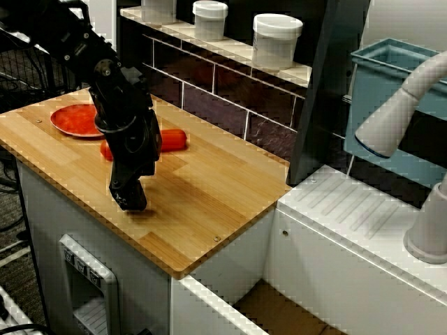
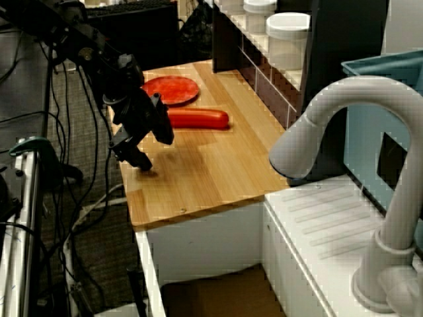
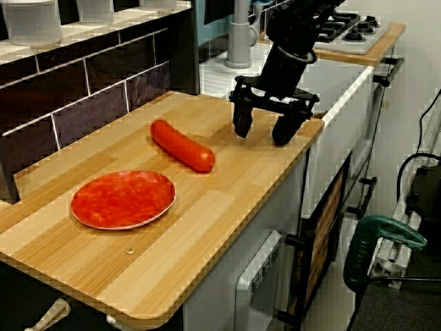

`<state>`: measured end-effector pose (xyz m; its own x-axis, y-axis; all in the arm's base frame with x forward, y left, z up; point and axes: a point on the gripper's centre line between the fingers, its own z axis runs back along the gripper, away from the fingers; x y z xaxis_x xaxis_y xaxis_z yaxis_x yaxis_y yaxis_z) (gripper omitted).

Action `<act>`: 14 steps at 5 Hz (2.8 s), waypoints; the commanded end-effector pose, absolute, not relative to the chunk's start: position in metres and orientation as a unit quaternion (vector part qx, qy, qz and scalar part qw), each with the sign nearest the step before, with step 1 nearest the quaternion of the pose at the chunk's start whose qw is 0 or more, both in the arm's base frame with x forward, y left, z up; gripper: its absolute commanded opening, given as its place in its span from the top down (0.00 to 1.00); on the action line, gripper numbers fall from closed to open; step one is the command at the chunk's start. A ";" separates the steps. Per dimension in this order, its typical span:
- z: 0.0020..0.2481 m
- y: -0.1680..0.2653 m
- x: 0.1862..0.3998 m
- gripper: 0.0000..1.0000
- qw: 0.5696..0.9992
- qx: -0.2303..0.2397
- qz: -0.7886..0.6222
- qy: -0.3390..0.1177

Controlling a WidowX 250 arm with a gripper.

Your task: Put the object on the plate

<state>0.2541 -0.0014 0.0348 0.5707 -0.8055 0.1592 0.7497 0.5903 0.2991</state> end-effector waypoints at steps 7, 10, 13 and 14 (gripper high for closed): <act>0.105 0.080 0.299 0.00 0.981 -0.001 -0.181 -0.069; 0.086 0.087 0.305 0.00 0.983 0.009 -0.156 -0.100; 0.050 0.078 0.308 0.00 0.981 0.035 -0.161 -0.098; 0.042 0.076 0.305 0.00 0.982 0.034 -0.162 -0.092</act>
<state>0.3083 0.0727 0.0351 0.9310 -0.3345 0.1460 0.3253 0.9419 0.0836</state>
